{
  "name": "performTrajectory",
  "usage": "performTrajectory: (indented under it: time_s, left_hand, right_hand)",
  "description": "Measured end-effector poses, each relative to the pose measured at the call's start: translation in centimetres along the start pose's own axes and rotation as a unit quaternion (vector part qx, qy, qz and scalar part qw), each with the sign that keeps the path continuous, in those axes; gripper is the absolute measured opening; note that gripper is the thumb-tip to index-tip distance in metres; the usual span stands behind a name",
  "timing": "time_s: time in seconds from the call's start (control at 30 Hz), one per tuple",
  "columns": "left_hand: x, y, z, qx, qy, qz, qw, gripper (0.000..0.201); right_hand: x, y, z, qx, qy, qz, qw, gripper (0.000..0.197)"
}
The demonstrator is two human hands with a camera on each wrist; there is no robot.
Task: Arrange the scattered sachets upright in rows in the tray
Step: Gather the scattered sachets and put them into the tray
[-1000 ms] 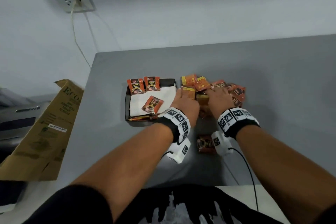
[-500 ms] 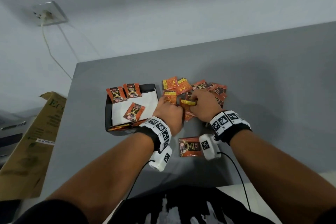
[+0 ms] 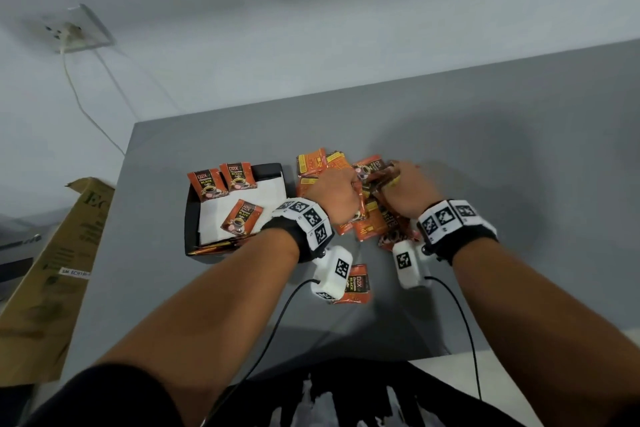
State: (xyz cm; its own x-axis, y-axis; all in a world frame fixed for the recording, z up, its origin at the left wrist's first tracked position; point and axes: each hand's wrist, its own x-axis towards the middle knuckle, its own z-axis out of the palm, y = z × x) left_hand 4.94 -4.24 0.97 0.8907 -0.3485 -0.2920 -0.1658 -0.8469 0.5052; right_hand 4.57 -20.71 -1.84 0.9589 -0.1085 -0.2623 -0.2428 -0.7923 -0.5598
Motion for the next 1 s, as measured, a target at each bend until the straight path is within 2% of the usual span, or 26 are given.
performTrajectory:
  time_s: [0.1, 0.17, 0.27, 0.33, 0.43, 0.5, 0.7, 0.8, 0.9, 1.0]
  left_hand:
    - [0.5, 1.0, 1.6, 0.063, -0.039, 0.014, 0.997, 0.026]
    - [0.6, 1.2, 2.6, 0.118, -0.046, 0.02, 0.992, 0.03]
    - [0.5, 0.9, 3.9, 0.18, -0.042, 0.023, 0.982, 0.046]
    - [0.5, 0.5, 4.3, 0.192, -0.027, 0.031, 0.98, 0.051]
    - [0.3, 0.3, 4.7, 0.177, -0.021, 0.033, 0.983, 0.05]
    - [-0.1, 0.4, 4.5, 0.164, -0.025, 0.04, 0.985, 0.046]
    - [-0.8, -0.6, 1.8, 0.01, -0.037, -0.035, 0.999, 0.039]
    - [-0.9, -0.8, 1.5, 0.081, -0.052, -0.051, 0.994, 0.039]
    - [-1.1, -0.8, 3.2, 0.162, -0.076, -0.081, 0.981, 0.051]
    - [-1.1, -1.1, 4.7, 0.166, -0.045, -0.097, 0.98, 0.063]
  right_hand:
    - [0.4, 1.6, 2.4, -0.099, 0.0, -0.001, 0.995, 0.049]
    - [0.4, 2.3, 3.1, -0.127, 0.01, 0.002, 0.992, 0.059]
    - [0.5, 2.5, 3.3, -0.138, 0.02, -0.008, 0.99, 0.047]
    - [0.5, 2.5, 3.3, -0.137, 0.025, -0.01, 0.99, 0.047]
    - [0.1, 2.2, 3.3, -0.112, 0.038, 0.012, 0.993, 0.056]
    - [0.0, 2.0, 3.3, -0.132, 0.04, 0.034, 0.99, 0.054]
    - [0.3, 1.7, 2.8, -0.099, 0.03, 0.052, 0.993, 0.064]
    - [0.5, 1.8, 2.4, -0.091, 0.009, 0.055, 0.994, 0.066]
    - [1.1, 1.9, 1.2, -0.025, -0.02, 0.046, 0.998, 0.055]
    - [0.8, 2.4, -0.2, -0.004, -0.056, 0.015, 0.998, 0.027]
